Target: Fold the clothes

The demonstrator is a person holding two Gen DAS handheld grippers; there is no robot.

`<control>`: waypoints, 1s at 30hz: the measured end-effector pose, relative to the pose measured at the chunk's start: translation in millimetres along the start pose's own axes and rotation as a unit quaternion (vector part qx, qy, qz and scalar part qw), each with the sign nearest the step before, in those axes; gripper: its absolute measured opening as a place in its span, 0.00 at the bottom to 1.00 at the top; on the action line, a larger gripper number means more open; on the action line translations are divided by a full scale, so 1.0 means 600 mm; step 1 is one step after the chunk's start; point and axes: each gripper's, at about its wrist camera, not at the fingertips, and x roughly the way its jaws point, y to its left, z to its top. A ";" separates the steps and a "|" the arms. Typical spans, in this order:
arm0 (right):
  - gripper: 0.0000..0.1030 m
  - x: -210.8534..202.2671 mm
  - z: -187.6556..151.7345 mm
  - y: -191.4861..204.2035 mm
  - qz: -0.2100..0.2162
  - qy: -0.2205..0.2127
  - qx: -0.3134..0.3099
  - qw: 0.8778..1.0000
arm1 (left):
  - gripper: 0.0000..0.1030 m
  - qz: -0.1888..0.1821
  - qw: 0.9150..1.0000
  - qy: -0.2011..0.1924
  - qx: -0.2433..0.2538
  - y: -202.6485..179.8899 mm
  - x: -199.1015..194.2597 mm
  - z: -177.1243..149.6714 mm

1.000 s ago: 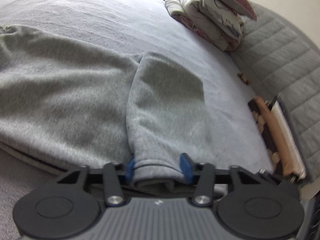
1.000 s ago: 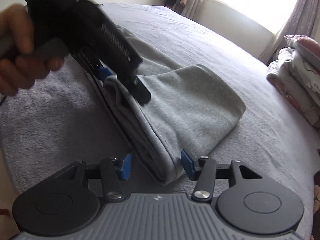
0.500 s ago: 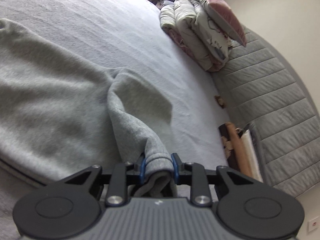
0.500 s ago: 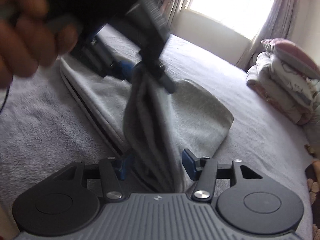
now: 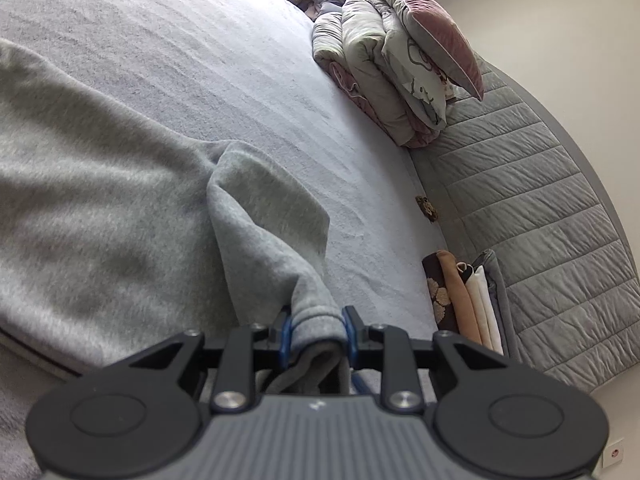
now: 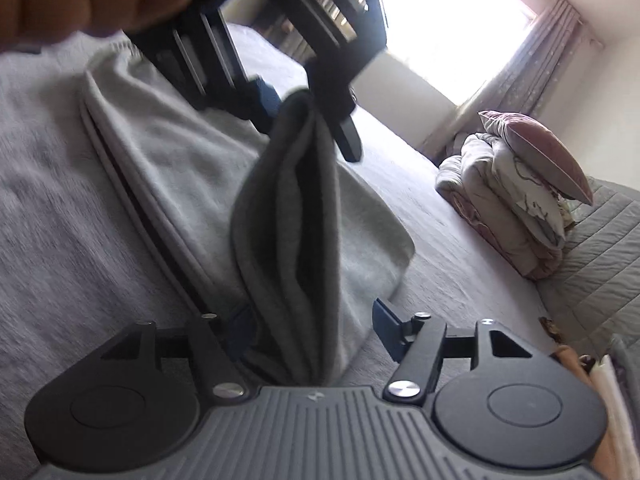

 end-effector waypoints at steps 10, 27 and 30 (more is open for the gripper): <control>0.72 0.003 -0.013 0.025 -0.077 0.007 -0.128 0.989 | 0.25 -0.001 1.000 0.000 0.005 0.001 -0.005 0.000; 0.79 0.038 -0.016 -0.020 -0.063 0.023 -0.107 0.992 | 0.24 0.037 0.999 0.014 0.011 0.031 -0.006 -0.015; 0.79 0.032 -0.023 -0.015 -0.053 0.011 -0.132 0.990 | 0.24 0.052 0.998 0.018 0.006 0.049 -0.008 -0.018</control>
